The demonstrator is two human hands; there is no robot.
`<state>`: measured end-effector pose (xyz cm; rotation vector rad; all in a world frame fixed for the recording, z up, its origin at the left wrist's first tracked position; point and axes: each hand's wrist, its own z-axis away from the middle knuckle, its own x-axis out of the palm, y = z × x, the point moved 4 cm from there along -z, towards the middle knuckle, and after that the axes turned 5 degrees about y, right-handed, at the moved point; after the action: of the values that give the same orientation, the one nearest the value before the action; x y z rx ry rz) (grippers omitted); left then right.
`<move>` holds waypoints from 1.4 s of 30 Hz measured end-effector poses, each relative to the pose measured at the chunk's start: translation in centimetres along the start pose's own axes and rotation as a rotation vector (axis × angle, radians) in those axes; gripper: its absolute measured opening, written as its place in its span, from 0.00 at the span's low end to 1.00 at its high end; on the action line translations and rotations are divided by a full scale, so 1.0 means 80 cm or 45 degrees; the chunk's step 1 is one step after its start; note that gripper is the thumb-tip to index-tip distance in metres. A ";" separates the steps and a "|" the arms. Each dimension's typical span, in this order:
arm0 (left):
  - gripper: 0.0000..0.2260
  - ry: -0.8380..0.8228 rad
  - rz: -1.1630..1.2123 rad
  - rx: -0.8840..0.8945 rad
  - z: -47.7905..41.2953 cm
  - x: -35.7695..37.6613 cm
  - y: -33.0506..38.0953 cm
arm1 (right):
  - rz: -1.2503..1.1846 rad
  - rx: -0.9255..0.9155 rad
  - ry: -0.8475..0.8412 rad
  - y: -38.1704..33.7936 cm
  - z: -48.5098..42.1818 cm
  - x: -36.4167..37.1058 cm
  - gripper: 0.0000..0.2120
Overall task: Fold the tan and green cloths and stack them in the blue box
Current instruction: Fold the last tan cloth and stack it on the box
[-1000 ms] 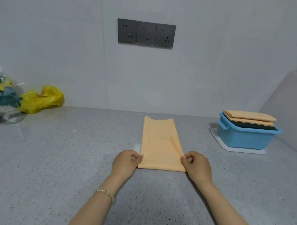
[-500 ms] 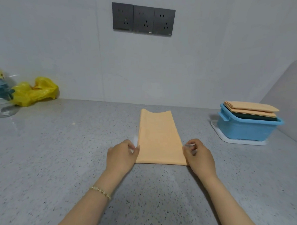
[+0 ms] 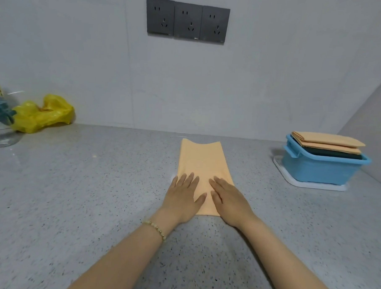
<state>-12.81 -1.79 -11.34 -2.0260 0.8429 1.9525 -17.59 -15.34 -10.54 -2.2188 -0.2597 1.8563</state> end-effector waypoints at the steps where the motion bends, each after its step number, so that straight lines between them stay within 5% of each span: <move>1: 0.30 0.004 -0.013 -0.009 -0.003 0.002 -0.005 | 0.027 0.022 -0.012 0.007 -0.001 0.002 0.24; 16: 0.44 -0.095 -0.043 0.092 0.027 -0.006 -0.018 | 0.143 -0.039 -0.217 0.028 0.034 -0.005 0.30; 24: 0.23 0.006 -0.004 0.397 0.071 -0.019 -0.005 | 0.172 -0.359 -0.115 0.015 0.083 -0.026 0.24; 32: 0.50 -0.109 -0.032 0.373 0.096 -0.023 -0.042 | 0.117 -0.316 -0.231 0.034 0.097 -0.041 0.47; 38: 0.41 -0.104 0.095 0.396 0.090 -0.029 -0.049 | 0.115 -0.369 -0.091 0.033 0.091 -0.042 0.35; 42: 0.32 0.024 -0.084 0.437 0.069 -0.043 -0.045 | 0.148 -0.394 0.001 0.038 0.073 -0.054 0.23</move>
<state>-15.49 4.87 -9.47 -1.8473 1.0212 1.6247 -24.14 -19.11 -8.32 -2.4837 -0.4547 1.9907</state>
